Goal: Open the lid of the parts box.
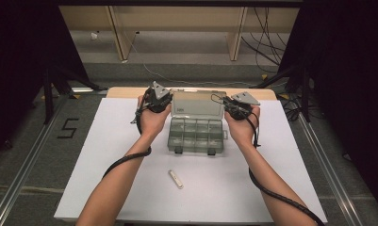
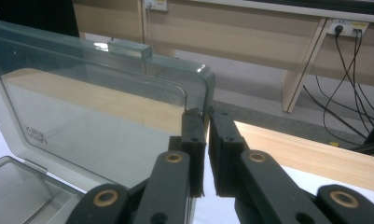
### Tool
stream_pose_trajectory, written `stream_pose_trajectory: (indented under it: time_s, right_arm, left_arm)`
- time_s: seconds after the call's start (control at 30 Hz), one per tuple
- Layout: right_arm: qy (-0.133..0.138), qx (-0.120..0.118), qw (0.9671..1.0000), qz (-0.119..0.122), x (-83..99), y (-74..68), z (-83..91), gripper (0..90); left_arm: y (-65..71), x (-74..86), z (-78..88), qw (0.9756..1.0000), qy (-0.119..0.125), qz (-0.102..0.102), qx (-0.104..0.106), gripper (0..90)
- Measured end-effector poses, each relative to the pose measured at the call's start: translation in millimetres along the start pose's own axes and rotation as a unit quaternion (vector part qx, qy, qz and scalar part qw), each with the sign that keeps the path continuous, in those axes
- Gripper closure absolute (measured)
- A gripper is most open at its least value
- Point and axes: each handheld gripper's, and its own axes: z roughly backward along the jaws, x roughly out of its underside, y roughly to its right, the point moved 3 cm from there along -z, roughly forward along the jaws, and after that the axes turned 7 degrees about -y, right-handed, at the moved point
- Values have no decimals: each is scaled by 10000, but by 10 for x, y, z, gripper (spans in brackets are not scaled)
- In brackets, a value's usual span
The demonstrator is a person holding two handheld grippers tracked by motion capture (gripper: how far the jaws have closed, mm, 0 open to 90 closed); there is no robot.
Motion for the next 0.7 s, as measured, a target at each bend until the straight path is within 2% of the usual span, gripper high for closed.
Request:
stream_pose_trajectory:
  time_s: [0.03, 0.1, 0.2, 0.27, 0.3, 0.33, 0.53, 0.57, 0.6, 0.63, 0.7]
  right_arm:
    - [43, -41, 10000, -60, 4, -6, -6, 854]
    - [86, -7, 10000, -23, 6, 2, -19, 854]
    - [14, 17, 10000, -27, 14, 3, -23, 854]
    - [53, -26, 10000, -41, 17, 4, -35, 854]
    - [60, -6, 10000, -55, 18, 4, -40, 854]
    - [24, -15, 10000, -48, 21, 5, -40, 854]
    - [-4, -47, 10000, -75, 30, 12, -63, 854]
    - [-15, -52, 9999, -149, 34, 3, -67, 854]
    - [1, -36, 10000, -81, 36, 15, -77, 854]
    - [-26, -50, 9999, -84, 40, 15, -81, 854]
    - [-44, -47, 9999, -79, 48, 18, -90, 854]
  left_arm:
    - [-1, 1, -2, 10000, 0, -1, 2, 826]
    - [-3, 4, -6, 10000, -2, 4, 5, 826]
    - [-12, 3, -31, 10000, 31, -65, 41, 826]
    - [-1, 15, -37, 10000, -25, 17, 35, 826]
    - [-2, 17, -36, 10000, -25, 21, -13, 826]
    - [-8, 13, -49, 10000, 10, -44, 26, 825]
    - [-5, 27, -65, 10000, -54, -1, -11, 824]
    - [-1, 30, -74, 10000, -63, 9, 32, 824]
    - [-4, 34, -74, 10000, -72, 10, -6, 824]
    - [-16, 29, -91, 10000, -14, -98, 12, 824]
    - [-14, 36, -101, 10000, -16, -92, 0, 824]
